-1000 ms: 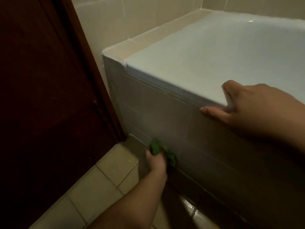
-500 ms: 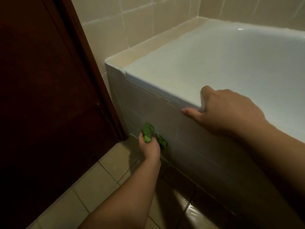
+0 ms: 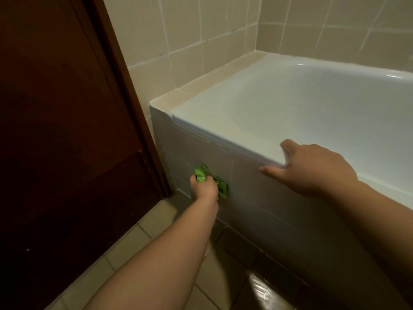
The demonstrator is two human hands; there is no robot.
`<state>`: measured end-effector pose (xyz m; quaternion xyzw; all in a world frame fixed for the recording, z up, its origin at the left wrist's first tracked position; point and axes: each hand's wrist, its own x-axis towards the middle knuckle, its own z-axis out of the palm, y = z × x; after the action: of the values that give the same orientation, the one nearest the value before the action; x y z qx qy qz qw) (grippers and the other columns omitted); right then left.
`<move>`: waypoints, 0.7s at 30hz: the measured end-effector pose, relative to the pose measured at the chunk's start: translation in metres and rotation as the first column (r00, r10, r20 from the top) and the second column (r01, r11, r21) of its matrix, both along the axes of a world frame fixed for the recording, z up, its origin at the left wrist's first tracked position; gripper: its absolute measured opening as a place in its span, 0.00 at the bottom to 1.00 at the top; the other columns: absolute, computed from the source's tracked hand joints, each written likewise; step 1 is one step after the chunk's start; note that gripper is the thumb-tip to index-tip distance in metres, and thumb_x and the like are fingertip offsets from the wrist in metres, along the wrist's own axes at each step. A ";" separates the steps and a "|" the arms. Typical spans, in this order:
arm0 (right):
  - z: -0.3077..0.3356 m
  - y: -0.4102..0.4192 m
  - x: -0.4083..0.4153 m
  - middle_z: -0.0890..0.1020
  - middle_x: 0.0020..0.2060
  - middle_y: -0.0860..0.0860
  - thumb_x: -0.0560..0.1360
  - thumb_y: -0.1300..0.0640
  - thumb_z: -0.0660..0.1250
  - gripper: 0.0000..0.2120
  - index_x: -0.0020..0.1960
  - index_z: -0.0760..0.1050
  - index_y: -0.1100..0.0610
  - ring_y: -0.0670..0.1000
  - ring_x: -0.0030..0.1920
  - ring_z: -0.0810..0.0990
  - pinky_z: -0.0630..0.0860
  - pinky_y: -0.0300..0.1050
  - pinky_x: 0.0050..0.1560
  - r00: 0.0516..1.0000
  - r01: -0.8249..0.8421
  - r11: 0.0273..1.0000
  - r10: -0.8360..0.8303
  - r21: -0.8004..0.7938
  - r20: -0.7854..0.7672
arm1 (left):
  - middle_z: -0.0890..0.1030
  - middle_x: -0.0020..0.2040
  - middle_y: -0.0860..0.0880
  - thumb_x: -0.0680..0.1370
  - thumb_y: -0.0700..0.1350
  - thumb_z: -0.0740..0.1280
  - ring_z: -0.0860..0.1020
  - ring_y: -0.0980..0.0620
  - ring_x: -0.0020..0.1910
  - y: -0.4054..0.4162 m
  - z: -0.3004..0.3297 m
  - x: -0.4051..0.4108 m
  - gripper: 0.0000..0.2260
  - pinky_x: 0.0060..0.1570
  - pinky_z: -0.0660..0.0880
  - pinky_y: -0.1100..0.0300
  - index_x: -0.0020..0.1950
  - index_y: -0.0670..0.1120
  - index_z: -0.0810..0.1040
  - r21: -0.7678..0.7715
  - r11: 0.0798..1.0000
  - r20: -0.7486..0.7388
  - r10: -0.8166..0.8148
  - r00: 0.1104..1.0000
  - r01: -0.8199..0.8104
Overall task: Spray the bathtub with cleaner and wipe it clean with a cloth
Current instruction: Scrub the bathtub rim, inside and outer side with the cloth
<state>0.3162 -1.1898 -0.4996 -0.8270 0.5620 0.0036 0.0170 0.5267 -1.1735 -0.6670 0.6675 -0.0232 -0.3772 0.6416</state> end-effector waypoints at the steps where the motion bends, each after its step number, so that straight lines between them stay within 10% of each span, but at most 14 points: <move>1: -0.001 0.002 -0.003 0.79 0.48 0.51 0.71 0.19 0.53 0.36 0.61 0.66 0.47 0.55 0.45 0.78 0.80 0.53 0.46 1.000 -0.004 1.000 0.004 -0.013 -0.004 | 0.83 0.50 0.50 0.78 0.44 0.70 0.83 0.42 0.50 0.003 0.004 -0.008 0.12 0.55 0.82 0.39 0.57 0.59 0.75 -0.025 1.000 -0.013 -0.014 1.000 0.013; 6: -0.002 0.010 -0.016 0.80 0.50 0.50 0.71 0.19 0.51 0.36 0.62 0.67 0.47 0.56 0.48 0.79 0.79 0.53 0.46 1.000 0.005 0.999 -0.006 -0.043 -0.012 | 0.79 0.49 0.65 0.75 0.49 0.76 0.80 0.54 0.51 0.010 0.053 -0.008 0.25 0.57 0.79 0.52 0.71 0.59 0.76 -0.169 0.986 0.140 0.041 0.989 -0.017; 17: -0.005 0.013 -0.020 0.72 0.39 0.48 0.71 0.19 0.49 0.31 0.48 0.63 0.47 0.53 0.40 0.75 0.75 0.50 0.39 1.000 0.004 0.994 -0.006 -0.112 -0.025 | 0.81 0.51 0.53 0.77 0.48 0.76 0.81 0.52 0.46 0.007 0.082 0.001 0.20 0.39 0.79 0.56 0.64 0.62 0.73 -0.155 0.988 -0.049 -0.035 0.998 0.027; 21: -0.005 0.010 -0.019 0.72 0.39 0.48 0.71 0.19 0.50 0.31 0.48 0.63 0.47 0.53 0.40 0.75 0.77 0.51 0.41 1.000 0.010 0.996 -0.012 -0.092 -0.015 | 0.83 0.57 0.53 0.75 0.52 0.76 0.83 0.47 0.53 0.002 0.084 0.013 0.24 0.55 0.82 0.45 0.69 0.62 0.74 -0.122 0.992 0.086 0.045 0.995 -0.034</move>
<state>0.2968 -1.1801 -0.5050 -0.8237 0.5662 -0.0159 -0.0257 0.5397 -1.1719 -0.5826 0.6440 -0.0611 -0.3323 0.6864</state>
